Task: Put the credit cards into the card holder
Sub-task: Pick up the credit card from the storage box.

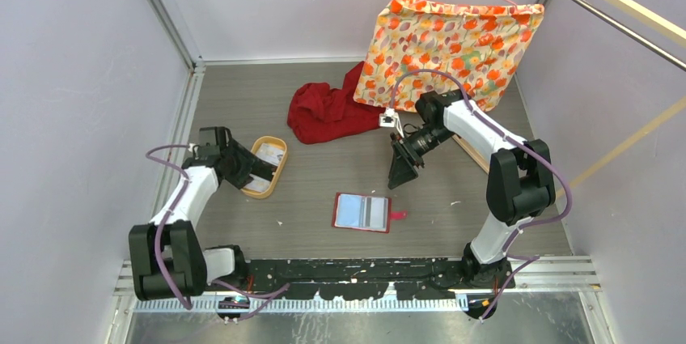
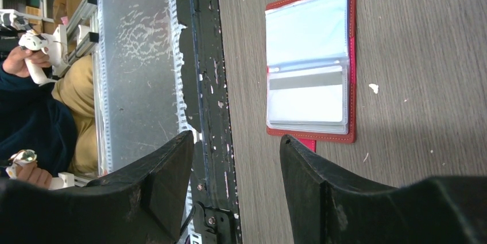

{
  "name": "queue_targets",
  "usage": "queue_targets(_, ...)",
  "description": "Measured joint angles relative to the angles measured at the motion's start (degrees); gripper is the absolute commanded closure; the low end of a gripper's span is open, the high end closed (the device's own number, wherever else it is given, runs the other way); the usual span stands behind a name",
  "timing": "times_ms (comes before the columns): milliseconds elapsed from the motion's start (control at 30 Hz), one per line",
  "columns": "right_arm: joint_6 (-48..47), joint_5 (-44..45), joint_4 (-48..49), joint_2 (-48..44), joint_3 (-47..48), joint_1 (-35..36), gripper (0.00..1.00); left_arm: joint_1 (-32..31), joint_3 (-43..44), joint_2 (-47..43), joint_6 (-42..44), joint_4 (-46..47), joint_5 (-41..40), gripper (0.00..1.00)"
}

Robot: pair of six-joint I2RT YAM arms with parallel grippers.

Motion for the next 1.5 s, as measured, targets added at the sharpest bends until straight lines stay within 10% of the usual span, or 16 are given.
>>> queue_targets(1500, -1.01, 0.07, -0.76, 0.26, 0.48, -0.02, 0.39, -0.96, 0.09, 11.98, -11.23, 25.92, 3.13, 0.55)
